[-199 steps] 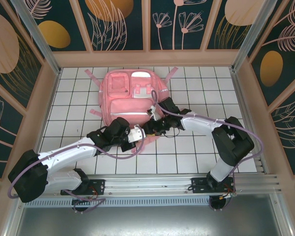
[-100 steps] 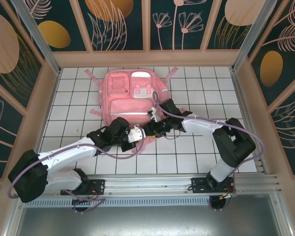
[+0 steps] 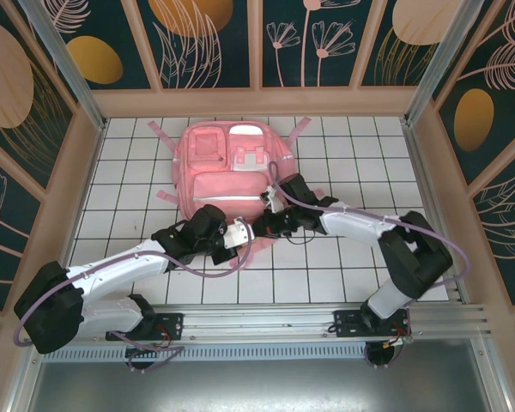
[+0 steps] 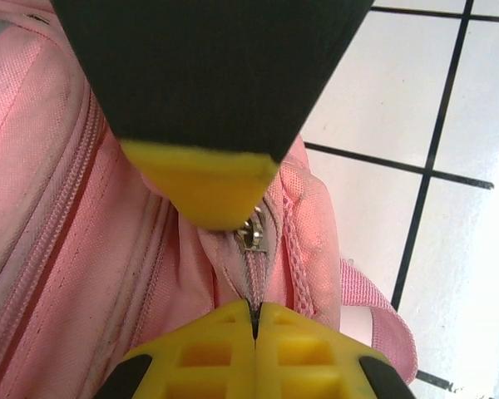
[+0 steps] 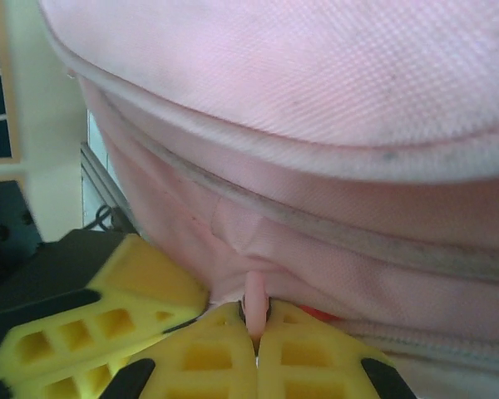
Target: Pack books, pencil case, and school supplies into a backpack
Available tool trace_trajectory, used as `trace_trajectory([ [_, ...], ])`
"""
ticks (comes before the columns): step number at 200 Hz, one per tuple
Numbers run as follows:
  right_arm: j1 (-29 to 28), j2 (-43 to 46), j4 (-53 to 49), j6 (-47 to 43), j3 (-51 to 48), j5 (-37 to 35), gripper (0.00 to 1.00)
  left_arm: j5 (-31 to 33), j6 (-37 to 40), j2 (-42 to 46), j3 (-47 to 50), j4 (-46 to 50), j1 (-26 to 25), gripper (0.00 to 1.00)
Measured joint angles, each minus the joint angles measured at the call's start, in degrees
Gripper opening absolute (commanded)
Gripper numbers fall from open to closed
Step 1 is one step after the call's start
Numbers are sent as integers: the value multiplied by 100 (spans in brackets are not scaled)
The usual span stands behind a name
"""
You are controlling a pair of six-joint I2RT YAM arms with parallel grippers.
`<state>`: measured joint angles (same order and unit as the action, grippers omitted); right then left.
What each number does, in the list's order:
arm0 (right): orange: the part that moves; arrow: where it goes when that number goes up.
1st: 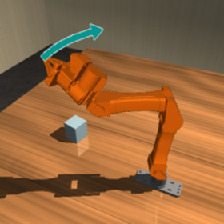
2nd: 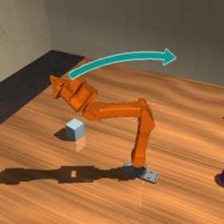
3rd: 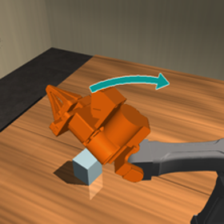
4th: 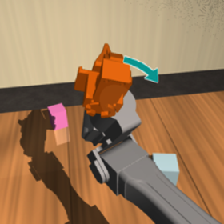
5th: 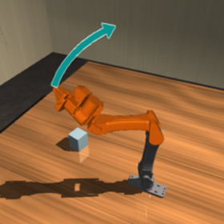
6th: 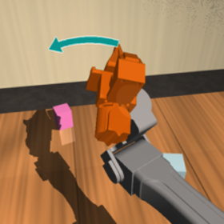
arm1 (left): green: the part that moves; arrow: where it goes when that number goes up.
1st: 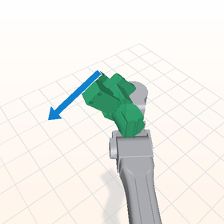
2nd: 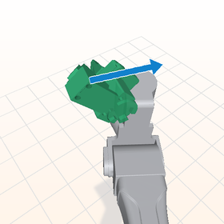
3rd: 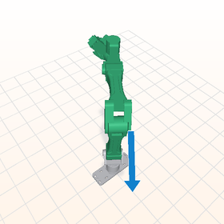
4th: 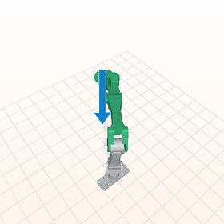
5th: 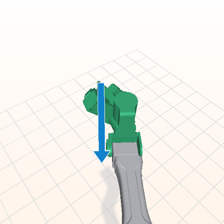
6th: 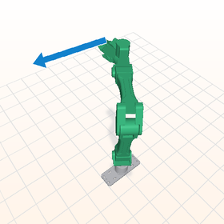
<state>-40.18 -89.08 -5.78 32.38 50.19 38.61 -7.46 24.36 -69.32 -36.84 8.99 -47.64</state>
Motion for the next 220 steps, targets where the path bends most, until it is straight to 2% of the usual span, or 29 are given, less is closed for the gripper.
trace_trajectory([
  [54,-221,1613,-57,63,-612,-1617,0,-306,-155,7,-127,-645,-39,0],
  [104,-938,1781,-249,61,-614,-3414,0,-525,-525,-70,-162,-697,-35,0],
  [125,-1060,1777,-522,81,-549,-4028,0,-680,-737,-249,-181,-844,-37,0],
  [151,-1071,1777,-684,103,-459,-4341,0,-776,-953,-339,-197,-1104,-37,0],
  [220,-1071,1755,-859,48,-350,-4472,0,-793,-1211,-461,-214,-1290,-37,0],
])
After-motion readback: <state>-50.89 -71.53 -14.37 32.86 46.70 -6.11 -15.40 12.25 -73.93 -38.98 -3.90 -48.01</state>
